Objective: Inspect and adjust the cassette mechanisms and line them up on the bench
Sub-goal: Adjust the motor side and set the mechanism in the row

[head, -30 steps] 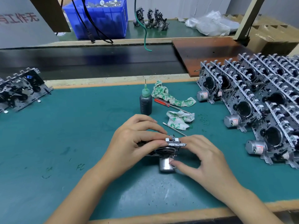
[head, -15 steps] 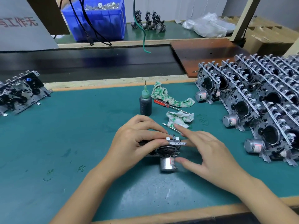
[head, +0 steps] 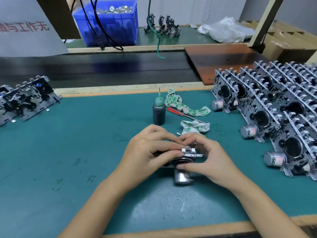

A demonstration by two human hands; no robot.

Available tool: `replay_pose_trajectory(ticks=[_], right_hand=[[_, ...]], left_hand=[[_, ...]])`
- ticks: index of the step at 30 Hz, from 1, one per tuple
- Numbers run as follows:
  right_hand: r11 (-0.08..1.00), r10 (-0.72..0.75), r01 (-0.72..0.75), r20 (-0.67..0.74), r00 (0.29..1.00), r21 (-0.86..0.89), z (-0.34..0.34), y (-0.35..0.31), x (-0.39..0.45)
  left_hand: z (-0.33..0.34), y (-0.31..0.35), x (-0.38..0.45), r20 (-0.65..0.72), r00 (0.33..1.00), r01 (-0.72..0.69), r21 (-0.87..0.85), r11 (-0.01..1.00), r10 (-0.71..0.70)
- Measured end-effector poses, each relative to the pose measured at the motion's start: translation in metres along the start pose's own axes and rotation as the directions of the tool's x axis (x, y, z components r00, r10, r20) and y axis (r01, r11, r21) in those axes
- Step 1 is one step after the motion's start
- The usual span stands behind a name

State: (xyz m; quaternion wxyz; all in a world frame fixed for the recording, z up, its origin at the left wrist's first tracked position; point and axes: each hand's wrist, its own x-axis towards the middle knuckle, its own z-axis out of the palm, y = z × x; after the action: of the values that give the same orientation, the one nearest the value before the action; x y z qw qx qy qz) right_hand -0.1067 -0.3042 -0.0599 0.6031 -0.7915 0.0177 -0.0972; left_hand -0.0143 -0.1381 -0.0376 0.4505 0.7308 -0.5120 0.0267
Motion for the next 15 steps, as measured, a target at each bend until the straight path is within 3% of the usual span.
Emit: replay_pose_trajectory(ticks=[4,12,15], right_hand=[[0.998,0.023,-0.022,-0.035,0.999,0.051,0.003,0.001,-0.003],[0.997,0.052,-0.055,-0.065,0.997,-0.046,0.003,-0.002,-0.005],[0.982,0.003,-0.012,-0.048,0.999,-0.191,-0.004,0.0,-0.012]], left_hand=[[0.001,0.0,-0.001,-0.003,1.0,0.004,0.001,1.0,-0.004],[0.002,0.0,0.0,-0.013,1.0,0.0,0.01,1.0,0.0],[0.002,0.0,0.0,-0.008,1.0,0.0,0.013,1.0,0.0]])
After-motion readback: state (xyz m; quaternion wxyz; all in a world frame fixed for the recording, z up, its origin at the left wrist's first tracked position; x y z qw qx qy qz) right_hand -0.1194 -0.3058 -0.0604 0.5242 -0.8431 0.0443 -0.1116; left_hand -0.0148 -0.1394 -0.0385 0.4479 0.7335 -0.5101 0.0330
